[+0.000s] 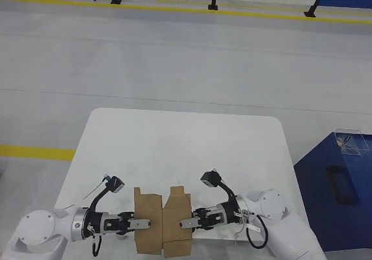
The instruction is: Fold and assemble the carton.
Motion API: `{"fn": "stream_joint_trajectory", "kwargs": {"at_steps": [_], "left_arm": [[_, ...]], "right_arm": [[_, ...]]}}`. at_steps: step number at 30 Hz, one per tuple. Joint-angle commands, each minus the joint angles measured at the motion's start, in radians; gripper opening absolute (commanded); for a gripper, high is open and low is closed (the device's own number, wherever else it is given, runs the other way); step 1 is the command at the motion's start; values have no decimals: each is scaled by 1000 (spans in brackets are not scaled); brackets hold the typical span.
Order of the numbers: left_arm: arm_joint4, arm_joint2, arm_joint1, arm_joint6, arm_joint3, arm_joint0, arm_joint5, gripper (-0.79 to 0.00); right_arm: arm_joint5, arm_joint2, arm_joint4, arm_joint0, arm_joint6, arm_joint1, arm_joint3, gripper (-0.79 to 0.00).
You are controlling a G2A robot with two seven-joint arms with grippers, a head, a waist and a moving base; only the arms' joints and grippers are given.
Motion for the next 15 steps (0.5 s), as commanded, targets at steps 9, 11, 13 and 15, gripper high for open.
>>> {"fn": "stream_joint_trajectory", "kwargs": {"at_steps": [9,11,13,15], "left_arm": [[-39,4,4,-29,4,-1,3,-785],[-39,4,4,-29,4,-1,3,-785],[-39,4,4,-29,4,-1,3,-785],[-39,4,4,-29,4,-1,3,-785]], "right_arm": [[-7,-4,1,0,-7,3,0,0],[-7,-4,1,0,-7,3,0,0],[-7,-4,1,0,-7,3,0,0],[-7,-4,1,0,-7,3,0,0]]}}
